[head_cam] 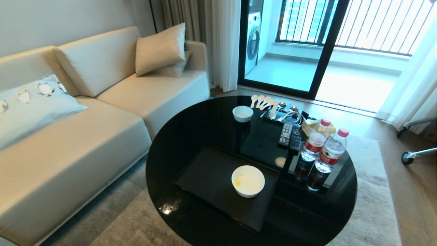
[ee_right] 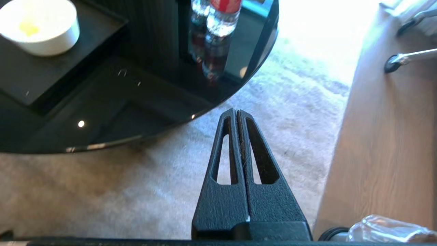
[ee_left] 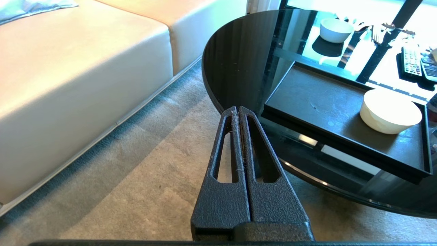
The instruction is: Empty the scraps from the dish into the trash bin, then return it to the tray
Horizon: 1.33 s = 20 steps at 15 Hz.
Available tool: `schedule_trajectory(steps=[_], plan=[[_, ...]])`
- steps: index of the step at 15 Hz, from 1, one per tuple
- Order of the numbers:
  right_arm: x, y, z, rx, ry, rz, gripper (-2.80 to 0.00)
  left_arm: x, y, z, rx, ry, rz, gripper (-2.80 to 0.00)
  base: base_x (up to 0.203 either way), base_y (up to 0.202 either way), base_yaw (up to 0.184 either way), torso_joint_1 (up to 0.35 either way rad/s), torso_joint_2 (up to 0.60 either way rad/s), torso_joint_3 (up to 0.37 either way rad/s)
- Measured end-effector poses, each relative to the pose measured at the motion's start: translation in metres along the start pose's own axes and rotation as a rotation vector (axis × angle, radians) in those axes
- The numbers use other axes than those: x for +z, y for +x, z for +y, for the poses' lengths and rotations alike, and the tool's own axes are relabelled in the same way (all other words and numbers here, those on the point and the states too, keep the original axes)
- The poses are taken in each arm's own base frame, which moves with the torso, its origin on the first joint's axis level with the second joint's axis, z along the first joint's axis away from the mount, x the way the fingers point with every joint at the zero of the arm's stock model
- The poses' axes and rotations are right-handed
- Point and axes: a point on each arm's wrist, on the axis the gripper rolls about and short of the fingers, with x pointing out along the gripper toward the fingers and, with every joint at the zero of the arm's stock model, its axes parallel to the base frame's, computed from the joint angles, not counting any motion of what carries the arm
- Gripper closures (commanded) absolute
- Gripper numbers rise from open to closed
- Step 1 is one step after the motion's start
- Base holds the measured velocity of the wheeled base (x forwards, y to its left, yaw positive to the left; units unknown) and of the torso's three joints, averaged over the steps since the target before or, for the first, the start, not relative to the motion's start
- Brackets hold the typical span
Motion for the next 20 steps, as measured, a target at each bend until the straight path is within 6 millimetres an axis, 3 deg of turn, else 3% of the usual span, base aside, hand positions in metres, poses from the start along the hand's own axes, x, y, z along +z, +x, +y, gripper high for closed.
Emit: schedule_trajectory(steps=[6, 13, 20], plan=[[-0.012, -0.007, 0.002, 0.092, 0.023, -0.026, 0.0, 0.0, 0.0, 0.0, 0.0, 0.0, 0.0, 0.0, 0.0, 0.0, 0.0, 0.0, 0.0, 0.0], [-0.019, -0.022, 0.002, 0.074, 0.039, -0.229, 0.0, 0.0, 0.0, 0.0, 0.0, 0.0, 0.0, 0.0, 0.0, 0.0, 0.0, 0.0, 0.0, 0.0], [-0.02, -0.024, 0.002, 0.07, 0.054, -0.263, 0.0, 0.0, 0.0, 0.0, 0.0, 0.0, 0.0, 0.0, 0.0, 0.0, 0.0, 0.0, 0.0, 0.0]])
